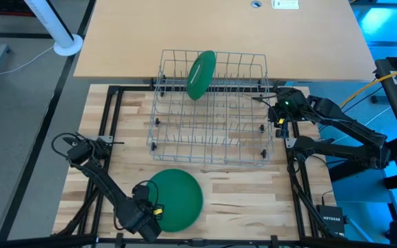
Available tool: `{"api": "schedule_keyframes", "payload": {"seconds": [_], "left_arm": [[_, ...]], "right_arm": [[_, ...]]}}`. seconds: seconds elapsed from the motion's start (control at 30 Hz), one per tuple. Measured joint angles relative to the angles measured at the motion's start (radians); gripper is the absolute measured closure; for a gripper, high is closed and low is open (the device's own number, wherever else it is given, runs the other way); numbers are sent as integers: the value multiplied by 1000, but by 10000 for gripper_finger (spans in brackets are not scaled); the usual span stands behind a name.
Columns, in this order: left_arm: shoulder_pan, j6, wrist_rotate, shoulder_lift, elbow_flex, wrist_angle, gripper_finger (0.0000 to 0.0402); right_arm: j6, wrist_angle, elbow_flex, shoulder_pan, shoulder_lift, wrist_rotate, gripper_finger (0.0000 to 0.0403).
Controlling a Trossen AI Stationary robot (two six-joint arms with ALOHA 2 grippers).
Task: Sort dishes
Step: Put the top green plate into the dish rack
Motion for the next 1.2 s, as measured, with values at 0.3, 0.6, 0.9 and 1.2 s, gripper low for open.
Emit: {"api": "schedule_keyframes", "payload": {"seconds": [0.3, 0.6, 0.9, 1.2], "left_arm": [[0, 20, -2, 0, 0, -1, 400], [0, 24, -1, 0, 0, -1, 401], [0, 23, -1, 0, 0, -1, 401], [0, 23, -1, 0, 0, 2, 401]], "right_arm": [[1, 0, 0, 0, 0, 0, 249], [11, 61, 0, 0, -1, -210, 249], [59, 167, 135, 1, -20, -632, 249], [160, 243, 134, 180, -139, -680, 249]]}}
